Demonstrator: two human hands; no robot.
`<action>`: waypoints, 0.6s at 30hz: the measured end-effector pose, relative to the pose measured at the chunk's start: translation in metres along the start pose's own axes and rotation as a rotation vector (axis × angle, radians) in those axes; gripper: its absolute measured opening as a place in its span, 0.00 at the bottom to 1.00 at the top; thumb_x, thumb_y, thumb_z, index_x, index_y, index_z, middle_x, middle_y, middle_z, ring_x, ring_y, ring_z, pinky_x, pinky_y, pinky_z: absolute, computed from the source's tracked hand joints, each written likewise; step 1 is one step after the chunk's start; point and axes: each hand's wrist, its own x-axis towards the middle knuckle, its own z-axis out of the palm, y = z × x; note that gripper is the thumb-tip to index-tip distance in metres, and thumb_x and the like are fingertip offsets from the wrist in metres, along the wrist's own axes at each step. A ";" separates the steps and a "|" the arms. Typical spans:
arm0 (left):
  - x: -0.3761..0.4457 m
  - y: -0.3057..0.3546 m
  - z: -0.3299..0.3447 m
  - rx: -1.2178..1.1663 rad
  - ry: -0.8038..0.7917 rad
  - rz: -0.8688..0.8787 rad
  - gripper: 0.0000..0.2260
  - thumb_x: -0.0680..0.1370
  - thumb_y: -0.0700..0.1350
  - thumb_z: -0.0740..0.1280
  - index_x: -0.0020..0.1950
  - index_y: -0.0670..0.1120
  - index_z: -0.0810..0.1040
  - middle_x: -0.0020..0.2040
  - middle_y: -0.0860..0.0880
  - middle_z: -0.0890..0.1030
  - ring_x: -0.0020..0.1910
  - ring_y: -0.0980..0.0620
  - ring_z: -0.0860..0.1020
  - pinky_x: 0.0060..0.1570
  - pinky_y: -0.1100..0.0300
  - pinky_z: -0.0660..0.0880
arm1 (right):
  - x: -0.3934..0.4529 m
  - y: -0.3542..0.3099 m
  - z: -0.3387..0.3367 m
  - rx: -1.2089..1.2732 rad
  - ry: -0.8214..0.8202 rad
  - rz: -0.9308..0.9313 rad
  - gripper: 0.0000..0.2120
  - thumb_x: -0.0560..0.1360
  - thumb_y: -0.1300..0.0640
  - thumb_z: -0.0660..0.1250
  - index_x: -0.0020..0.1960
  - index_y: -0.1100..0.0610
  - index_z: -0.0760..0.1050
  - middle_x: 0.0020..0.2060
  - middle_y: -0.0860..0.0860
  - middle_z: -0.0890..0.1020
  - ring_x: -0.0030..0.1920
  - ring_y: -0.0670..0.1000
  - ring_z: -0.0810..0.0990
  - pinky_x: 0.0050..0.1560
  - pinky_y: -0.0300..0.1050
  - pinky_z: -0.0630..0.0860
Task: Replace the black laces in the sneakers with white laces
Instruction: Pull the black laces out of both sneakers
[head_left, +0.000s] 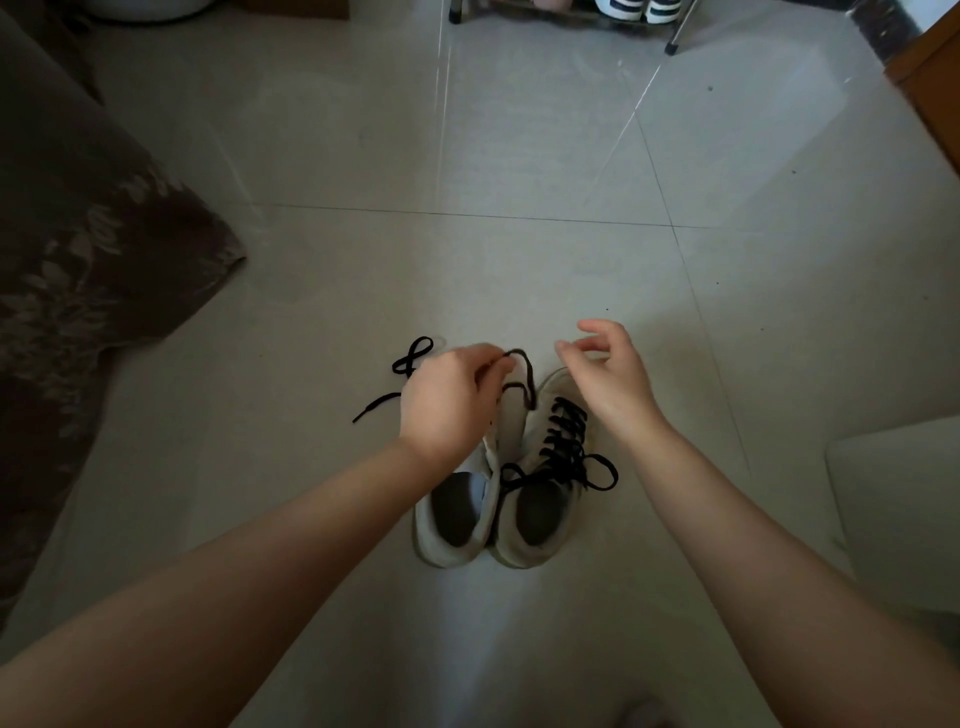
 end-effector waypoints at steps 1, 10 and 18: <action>0.003 0.003 -0.004 -0.045 0.019 0.004 0.10 0.79 0.48 0.64 0.44 0.47 0.82 0.32 0.49 0.80 0.32 0.50 0.77 0.34 0.52 0.75 | 0.000 -0.001 0.000 -0.033 -0.056 -0.065 0.11 0.75 0.56 0.67 0.56 0.48 0.72 0.48 0.45 0.77 0.40 0.44 0.75 0.38 0.30 0.70; 0.008 0.010 -0.012 -0.459 -0.031 -0.164 0.08 0.80 0.46 0.64 0.46 0.45 0.80 0.36 0.48 0.82 0.30 0.53 0.79 0.31 0.62 0.76 | -0.012 -0.020 0.018 -0.196 -0.533 -0.158 0.12 0.81 0.56 0.58 0.42 0.49 0.77 0.28 0.43 0.80 0.28 0.39 0.75 0.37 0.37 0.71; -0.030 -0.064 0.015 0.049 -0.256 -0.347 0.15 0.75 0.49 0.69 0.61 0.48 0.77 0.56 0.49 0.77 0.52 0.56 0.75 0.47 0.71 0.67 | 0.003 -0.016 -0.005 0.475 -0.190 -0.025 0.11 0.82 0.55 0.56 0.57 0.56 0.76 0.40 0.53 0.85 0.26 0.45 0.69 0.25 0.33 0.65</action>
